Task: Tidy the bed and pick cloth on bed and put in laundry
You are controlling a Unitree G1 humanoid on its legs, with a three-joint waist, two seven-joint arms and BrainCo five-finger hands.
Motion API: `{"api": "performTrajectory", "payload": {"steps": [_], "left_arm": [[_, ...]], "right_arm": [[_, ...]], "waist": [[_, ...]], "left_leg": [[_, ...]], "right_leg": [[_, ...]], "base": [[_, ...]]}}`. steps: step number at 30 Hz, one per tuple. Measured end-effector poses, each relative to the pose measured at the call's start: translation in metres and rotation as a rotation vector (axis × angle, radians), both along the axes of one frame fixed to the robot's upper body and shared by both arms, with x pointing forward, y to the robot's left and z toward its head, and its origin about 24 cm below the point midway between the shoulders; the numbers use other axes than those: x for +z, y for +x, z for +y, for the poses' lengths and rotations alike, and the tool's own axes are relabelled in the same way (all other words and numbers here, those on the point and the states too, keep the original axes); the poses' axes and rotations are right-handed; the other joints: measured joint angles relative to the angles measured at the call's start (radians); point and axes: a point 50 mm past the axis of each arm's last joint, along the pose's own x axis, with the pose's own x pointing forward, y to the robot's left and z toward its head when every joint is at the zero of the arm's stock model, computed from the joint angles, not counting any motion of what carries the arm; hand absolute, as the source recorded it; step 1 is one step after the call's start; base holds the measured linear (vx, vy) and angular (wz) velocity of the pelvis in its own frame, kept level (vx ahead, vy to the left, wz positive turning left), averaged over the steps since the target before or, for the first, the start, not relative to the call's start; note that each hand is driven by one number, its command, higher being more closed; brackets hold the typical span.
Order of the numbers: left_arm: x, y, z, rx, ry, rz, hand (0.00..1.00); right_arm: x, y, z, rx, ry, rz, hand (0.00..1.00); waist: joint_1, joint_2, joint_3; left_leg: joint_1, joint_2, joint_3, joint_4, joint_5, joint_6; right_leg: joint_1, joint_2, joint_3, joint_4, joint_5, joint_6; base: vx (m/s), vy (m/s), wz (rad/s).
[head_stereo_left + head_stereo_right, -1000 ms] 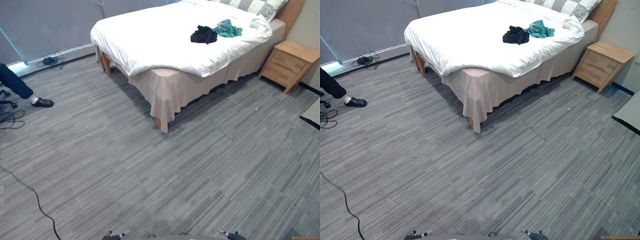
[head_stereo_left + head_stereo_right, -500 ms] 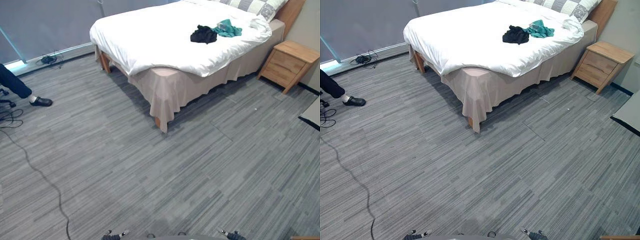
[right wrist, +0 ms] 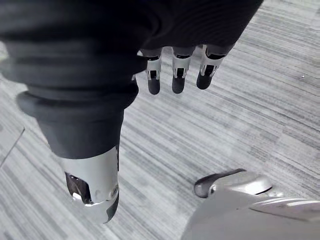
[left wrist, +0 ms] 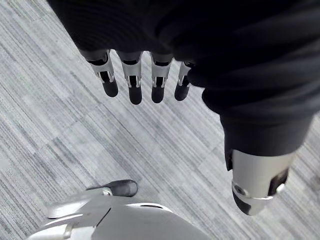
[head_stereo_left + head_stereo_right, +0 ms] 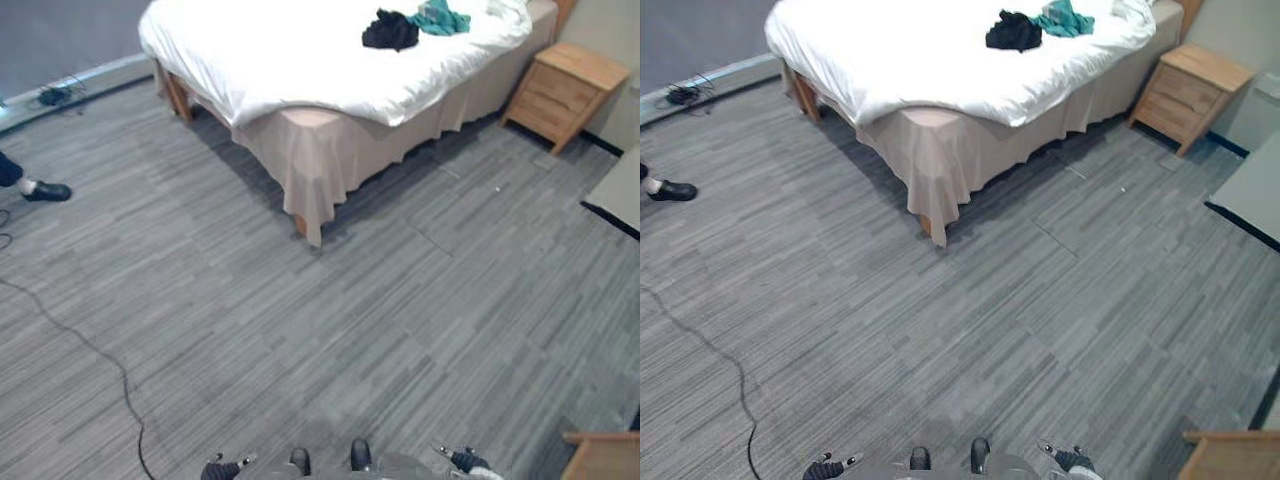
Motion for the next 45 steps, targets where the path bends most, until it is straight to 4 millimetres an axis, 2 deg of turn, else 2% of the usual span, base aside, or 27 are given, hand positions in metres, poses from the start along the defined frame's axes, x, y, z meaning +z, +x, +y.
{"api": "performTrajectory", "payload": {"steps": [2, 4, 6, 8, 10, 11, 12, 14, 16, 18, 20, 23, 25, 27, 28, 29, 30, 31, 32, 33, 36, 38, 39, 41, 42, 43, 45], "left_arm": [[0.0, 0.002, 0.0, 0.011, -0.005, -0.005, 0.0], [0.0, 0.004, -0.001, 0.034, -0.01, -0.014, 0.0], [0.002, 0.017, -0.004, 0.026, -0.018, -0.038, 0.0], [0.004, 0.031, -0.007, 0.018, -0.027, -0.066, 0.0], [0.005, 0.038, -0.012, 0.021, -0.04, -0.085, 0.0], [0.004, 0.04, -0.02, 0.026, -0.061, -0.097, 0.0], [0.003, 0.041, -0.029, 0.034, -0.083, -0.108, 0.0], [0.003, 0.042, -0.038, 0.044, -0.106, -0.115, 0.0], [0.006, 0.048, -0.039, 0.068, -0.111, -0.154, 0.0], [0.011, 0.055, -0.036, 0.089, -0.109, -0.201, 0.0], [0.017, 0.064, -0.031, 0.095, -0.094, -0.25, 0.0], [0.023, 0.074, -0.029, 0.119, -0.093, -0.31, 0.0], [0.021, 0.073, -0.033, 0.128, -0.098, -0.303, 0.0], [0.018, 0.067, -0.035, 0.13, -0.105, -0.281, 0.0], [0.017, 0.064, -0.034, 0.138, -0.107, -0.273, 0.0], [0.016, 0.062, -0.029, 0.124, -0.09, -0.258, 0.0], [0.015, 0.061, -0.026, 0.109, -0.084, -0.246, 0.0], [0.014, 0.058, -0.024, 0.092, -0.074, -0.231, 0.0], [0.013, 0.056, -0.023, 0.072, -0.069, -0.21, 0.0], [0.011, 0.053, -0.023, 0.062, -0.067, -0.187, 0.0], [0.009, 0.048, -0.02, 0.081, -0.065, -0.169, 0.0], [0.008, 0.044, -0.021, 0.084, -0.068, -0.156, 0.0], [0.007, 0.043, -0.021, 0.095, -0.071, -0.152, 0.0], [0.007, 0.041, -0.015, 0.143, -0.066, -0.155, 0.0], [0.008, 0.038, -0.007, 0.176, -0.055, -0.159, 0.0], [0.006, 0.034, -0.01, 0.214, -0.07, -0.15, 0.0], [0.001, 0.023, -0.023, 0.257, -0.109, -0.12, 0.0]], "right_arm": [[-0.003, -0.015, 0.001, -0.04, 0.011, 0.032, 0.0], [-0.003, -0.017, 0.0, -0.067, 0.013, 0.034, 0.0], [-0.002, -0.011, -0.002, -0.068, 0.008, 0.019, 0.0], [-0.001, -0.01, -0.004, -0.081, 0.0, 0.015, 0.0], [-0.002, -0.014, -0.004, -0.106, 0.002, 0.023, 0.0], [-0.001, -0.013, -0.005, -0.114, -0.001, 0.017, 0.0], [0.0, -0.012, -0.008, -0.134, -0.006, 0.004, 0.0], [0.002, -0.008, -0.012, -0.147, -0.019, -0.018, 0.0], [0.005, -0.001, -0.012, -0.133, -0.03, -0.045, 0.0], [0.007, 0.007, -0.011, -0.097, -0.039, -0.062, 0.0], [0.009, 0.015, -0.009, -0.064, -0.053, -0.074, 0.0], [0.013, 0.029, -0.008, -0.026, -0.062, -0.109, 0.0], [0.015, 0.037, -0.01, -0.027, -0.065, -0.128, 0.0], [0.014, 0.034, -0.013, -0.025, -0.07, -0.116, 0.0], [0.011, 0.03, -0.01, -0.01, -0.061, -0.089, 0.0], [0.007, 0.027, -0.002, 0.031, -0.046, -0.057, 0.0], [0.005, 0.024, 0.001, 0.038, -0.036, -0.044, 0.0], [0.005, 0.023, 0.0, 0.048, -0.04, -0.034, 0.0], [0.004, 0.02, -0.001, 0.06, -0.044, -0.018, 0.0], [0.003, 0.017, -0.001, 0.065, -0.047, -0.008, 0.0], [0.006, 0.02, -0.007, 0.086, -0.066, -0.014, 0.0], [0.006, 0.022, -0.006, 0.088, -0.064, -0.027, 0.0], [0.006, 0.021, -0.006, 0.082, -0.055, -0.028, 0.0], [0.003, 0.017, -0.001, 0.062, -0.032, -0.019, 0.0], [0.0, 0.013, 0.008, 0.052, -0.002, -0.005, 0.0], [0.001, 0.016, 0.006, 0.031, 0.004, -0.012, 0.0], [0.002, 0.018, 0.0, 0.024, -0.007, -0.024, 0.0]], "waist": [[-0.001, 0.002, 0.0], [-0.013, 0.01, 0.003], [-0.045, 0.03, 0.016], [-0.061, 0.043, 0.034], [-0.069, 0.042, 0.039], [-0.07, 0.062, 0.045], [-0.074, 0.077, 0.048], [-0.075, 0.096, 0.048], [-0.065, 0.107, 0.053], [-0.046, 0.105, 0.068], [-0.035, 0.083, 0.077], [0.006, 0.064, 0.073], [0.013, 0.066, 0.065], [0.034, 0.076, 0.044], [0.037, 0.077, 0.029], [0.022, 0.031, 0.017], [0.019, 0.018, 0.008], [0.006, 0.007, 0.005], [-0.015, -0.002, 0.005], [-0.021, -0.002, 0.007], [-0.013, 0.023, 0.015], [-0.009, 0.033, 0.012], [-0.008, 0.025, 0.006], [0.004, -0.015, -0.009], [0.012, -0.055, -0.017], [0.019, -0.016, -0.032], [0.011, 0.032, -0.056]], "left_leg": [[0.009, 0.024, -0.007, 0.051, -0.048, -0.006], [0.035, 0.048, -0.011, 0.058, -0.066, -0.03], [0.045, 0.093, -0.02, 0.051, -0.089, -0.065], [0.09, 0.126, -0.017, 0.024, -0.112, -0.097], [0.153, 0.147, 0.003, -0.001, -0.131, -0.101], [0.187, 0.176, 0.042, 0.022, -0.114, -0.122], [0.179, 0.209, 0.07, 0.118, -0.084, -0.14], [0.105, 0.27, 0.071, 0.35, -0.028, -0.127], [-0.116, 0.361, -0.01, 0.88, 0.15, -0.096], [-0.248, 0.364, -0.059, 1.142, 0.124, -0.106], [-0.364, 0.32, -0.056, 1.205, 0.068, -0.095], [-0.494, 0.267, 0.05, 0.985, -0.021, -0.087], [-0.476, 0.218, 0.243, 0.578, -0.017, -0.077], [-0.446, 0.169, 0.383, 0.365, 0.076, 0.035], [-0.433, 0.138, 0.371, 0.345, 0.095, 0.147], [-0.395, 0.081, 0.342, 0.319, 0.082, 0.138], [-0.376, 0.056, 0.321, 0.291, 0.081, 0.137], [-0.343, 0.026, 0.274, 0.248, 0.077, 0.13], [-0.303, 0.003, 0.2, 0.212, 0.073, 0.124], [-0.249, -0.013, 0.143, 0.179, 0.071, 0.119], [-0.126, -0.012, 0.006, 0.124, 0.072, 0.115], [-0.109, 0.0, -0.067, 0.124, 0.067, 0.069], [-0.1, 0.008, -0.107, 0.124, 0.046, 0.032], [-0.082, -0.005, -0.14, 0.119, 0.017, -0.014], [-0.066, -0.031, -0.16, 0.115, 0.001, -0.04], [-0.055, 0.011, -0.179, 0.106, -0.001, -0.059], [-0.054, 0.07, -0.177, 0.088, 0.004, -0.086]], "right_leg": [[-0.081, -0.096, -0.093, 0.086, -0.02, -0.031], [-0.091, -0.124, -0.127, -0.084, -0.013, -0.041], [-0.091, -0.118, -0.14, -0.406, 0.068, -0.054], [-0.095, -0.113, -0.135, -0.642, 0.198, -0.03], [-0.107, -0.117, -0.123, -0.653, 0.28, -0.035], [-0.137, -0.101, -0.134, -0.529, 0.31, -0.069], [-0.159, -0.084, -0.142, -0.42, 0.262, -0.137], [-0.141, -0.038, -0.148, -0.367, 0.179, -0.165], [-0.038, 0.047, -0.135, -0.383, 0.108, -0.216], [0.091, 0.104, -0.112, -0.442, 0.084, -0.247], [0.218, 0.118, -0.085, -0.531, 0.072, -0.255], [0.359, 0.113, -0.051, -0.66, 0.062, -0.221], [0.454, 0.096, -0.063, -0.724, 0.037, -0.182], [0.511, 0.092, -0.069, -0.727, -0.026, -0.147], [0.523, 0.09, -0.066, -0.674, -0.07, -0.121], [0.479, 0.041, -0.094, -0.499, -0.1, -0.08], [0.437, 0.018, -0.113, -0.384, -0.094, -0.055], [0.364, -0.011, -0.13, -0.196, -0.044, 0.025], [0.282, -0.042, -0.108, 0.006, -0.015, 0.064], [0.242, -0.055, -0.098, 0.078, -0.061, 0.037], [0.194, -0.066, -0.044, -0.105, -0.116, -0.013], [0.166, -0.056, 0.067, -0.305, -0.103, -0.003], [0.154, -0.064, 0.141, -0.412, -0.063, 0.004], [0.153, -0.11, 0.183, -0.552, 0.108, 0.016], [0.144, -0.138, 0.186, -0.564, 0.192, 0.03], [0.164, -0.115, 0.151, -0.545, 0.149, 0.004], [0.204, -0.067, 0.11, -0.612, 0.157, -0.012]], "base": [[0.16, 0.025, 0.05], [0.33, -0.057, 0.08], [0.49, -0.205, 0.22], [0.55, -0.301, 0.12], [0.67, -0.378, -0.03], [0.64, -0.369, -0.37], [0.64, -0.415, -0.46], [0.64, -0.466, -0.44], [0.68, -0.401, -0.65], [0.7, -0.291, -0.63], [0.56, -0.183, -0.31], [0.49, -0.089, -0.22], [0.57, 0.008, -0.04], [0.63, 0.105, -0.14], [0.74, 0.183, 0.29], [0.63, 0.17, 0.57], [0.49, 0.123, 0.95], [0.46, 0.086, 1.32], [0.57, 0.028, 1.91], [0.57, -0.022, 1.8], [0.61, -0.129, 1.53], [0.43, -0.216, 1.63], [0.58, -0.361, 2.17], [0.39, -0.357, 1.62], [0.36, -0.452, 0.87], [0.33, -0.433, 0.65], [0.23, -0.3, 0.32]]}}
